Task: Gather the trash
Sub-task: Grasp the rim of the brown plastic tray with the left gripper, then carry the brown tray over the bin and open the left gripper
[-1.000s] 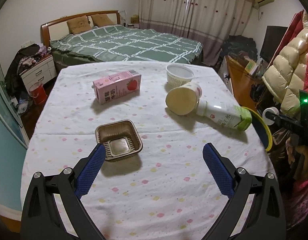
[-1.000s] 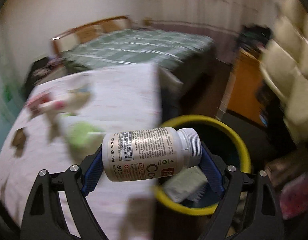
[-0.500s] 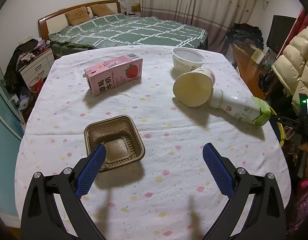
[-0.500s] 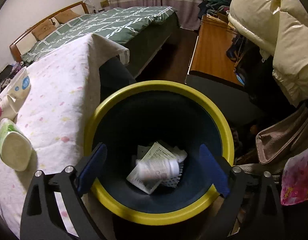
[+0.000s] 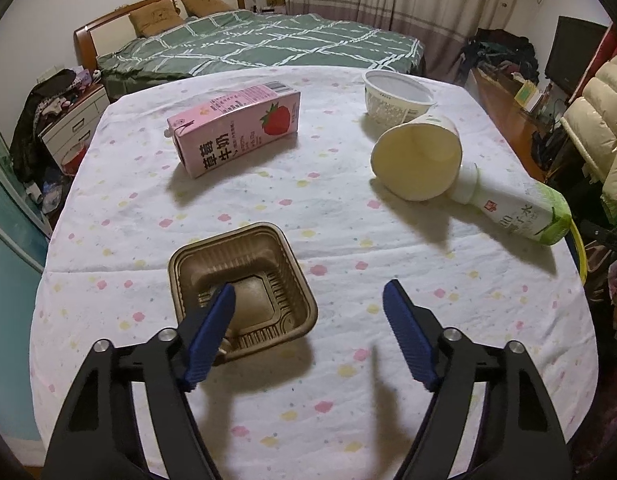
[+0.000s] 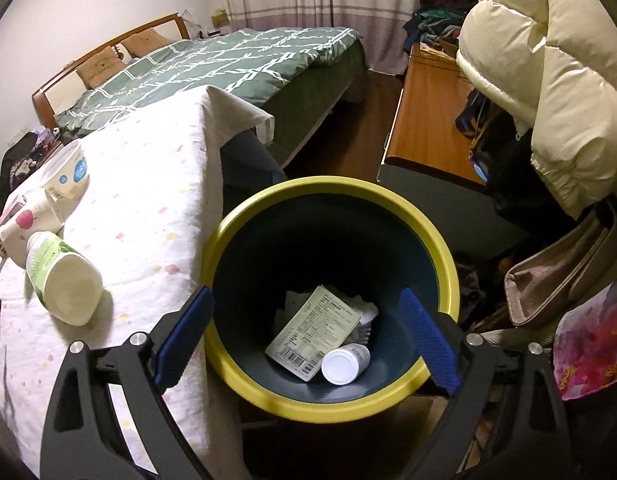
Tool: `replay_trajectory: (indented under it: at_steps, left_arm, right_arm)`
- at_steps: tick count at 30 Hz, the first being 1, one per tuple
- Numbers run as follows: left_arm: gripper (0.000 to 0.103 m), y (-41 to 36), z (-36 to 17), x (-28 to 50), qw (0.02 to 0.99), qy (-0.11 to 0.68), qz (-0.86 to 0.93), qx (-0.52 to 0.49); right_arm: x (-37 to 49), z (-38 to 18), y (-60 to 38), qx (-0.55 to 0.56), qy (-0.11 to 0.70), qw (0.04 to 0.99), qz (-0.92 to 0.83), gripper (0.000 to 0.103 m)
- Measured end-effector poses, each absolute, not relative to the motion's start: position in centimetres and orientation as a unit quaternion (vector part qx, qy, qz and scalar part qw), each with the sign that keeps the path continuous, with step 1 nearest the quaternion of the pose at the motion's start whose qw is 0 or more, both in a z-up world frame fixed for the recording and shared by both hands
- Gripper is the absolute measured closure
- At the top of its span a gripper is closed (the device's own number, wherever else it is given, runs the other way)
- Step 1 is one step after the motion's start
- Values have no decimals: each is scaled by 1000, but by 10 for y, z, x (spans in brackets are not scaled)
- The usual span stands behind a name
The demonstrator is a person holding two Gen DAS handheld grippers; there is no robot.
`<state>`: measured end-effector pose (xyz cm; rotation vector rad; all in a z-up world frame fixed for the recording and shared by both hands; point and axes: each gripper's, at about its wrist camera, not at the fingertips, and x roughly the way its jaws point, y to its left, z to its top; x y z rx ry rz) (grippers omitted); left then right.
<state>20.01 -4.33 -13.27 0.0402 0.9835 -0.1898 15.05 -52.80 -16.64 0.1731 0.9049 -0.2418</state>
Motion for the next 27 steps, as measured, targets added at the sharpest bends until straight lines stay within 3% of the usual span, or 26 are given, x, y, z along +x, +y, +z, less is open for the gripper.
replay_trajectory:
  at_steps: [4, 11, 14, 19, 27]
  left_arm:
    - [41, -48, -139, 210, 871, 482, -88, 29]
    - [68, -53, -150, 225, 861, 501, -71, 41]
    - [90, -52, -152, 226, 861, 502, -71, 38]
    - [96, -49, -150, 219, 866, 493, -71, 37]
    - [98, -71, -123, 195, 879, 461, -109, 48]
  right_arm:
    - [150, -165, -526, 82, 438, 888, -116, 14]
    - [147, -167, -526, 87, 439, 887, -113, 14]
    - [143, -167, -525, 93, 440, 886, -108, 14]
    - [136, -165, -521, 92, 439, 888, -102, 14]
    - [117, -155, -518, 87, 424, 895, -103, 14]
